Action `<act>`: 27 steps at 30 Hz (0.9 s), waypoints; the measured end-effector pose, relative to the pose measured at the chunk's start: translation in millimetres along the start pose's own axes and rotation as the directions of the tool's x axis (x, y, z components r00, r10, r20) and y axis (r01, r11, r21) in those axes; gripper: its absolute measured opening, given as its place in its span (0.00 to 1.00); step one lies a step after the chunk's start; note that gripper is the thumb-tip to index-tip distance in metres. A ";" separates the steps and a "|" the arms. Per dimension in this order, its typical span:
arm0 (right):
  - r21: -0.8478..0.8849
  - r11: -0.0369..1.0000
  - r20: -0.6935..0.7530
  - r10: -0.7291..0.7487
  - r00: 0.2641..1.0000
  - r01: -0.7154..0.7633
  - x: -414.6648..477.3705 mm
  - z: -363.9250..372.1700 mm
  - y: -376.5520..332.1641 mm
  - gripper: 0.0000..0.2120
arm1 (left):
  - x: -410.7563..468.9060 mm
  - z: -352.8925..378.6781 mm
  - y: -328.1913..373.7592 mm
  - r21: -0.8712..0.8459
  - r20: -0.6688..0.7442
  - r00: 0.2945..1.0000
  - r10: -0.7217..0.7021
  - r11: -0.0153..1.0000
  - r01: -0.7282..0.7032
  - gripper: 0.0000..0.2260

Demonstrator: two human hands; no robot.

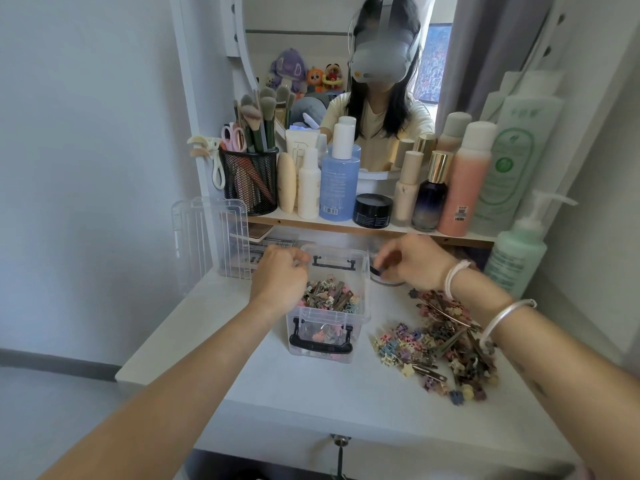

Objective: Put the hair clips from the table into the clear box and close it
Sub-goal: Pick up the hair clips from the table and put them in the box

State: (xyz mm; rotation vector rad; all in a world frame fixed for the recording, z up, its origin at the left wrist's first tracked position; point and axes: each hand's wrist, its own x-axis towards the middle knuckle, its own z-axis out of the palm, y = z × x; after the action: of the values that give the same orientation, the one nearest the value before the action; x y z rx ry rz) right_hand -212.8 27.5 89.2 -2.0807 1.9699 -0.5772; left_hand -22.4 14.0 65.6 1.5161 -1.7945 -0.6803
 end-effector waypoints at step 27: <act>-0.304 0.940 0.373 -0.034 0.927 0.156 -36.0 37.4 -2.0 0.03 | -1.1 3.0 -3.6 -0.038 0.003 1.000 -0.005 0.999 0.005 0.13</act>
State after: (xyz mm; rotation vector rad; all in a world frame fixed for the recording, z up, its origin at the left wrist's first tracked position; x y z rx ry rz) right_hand -196.0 59.3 51.7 -2.2795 1.8483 0.1374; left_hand -22.4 14.3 60.7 1.4961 -1.7703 -0.7153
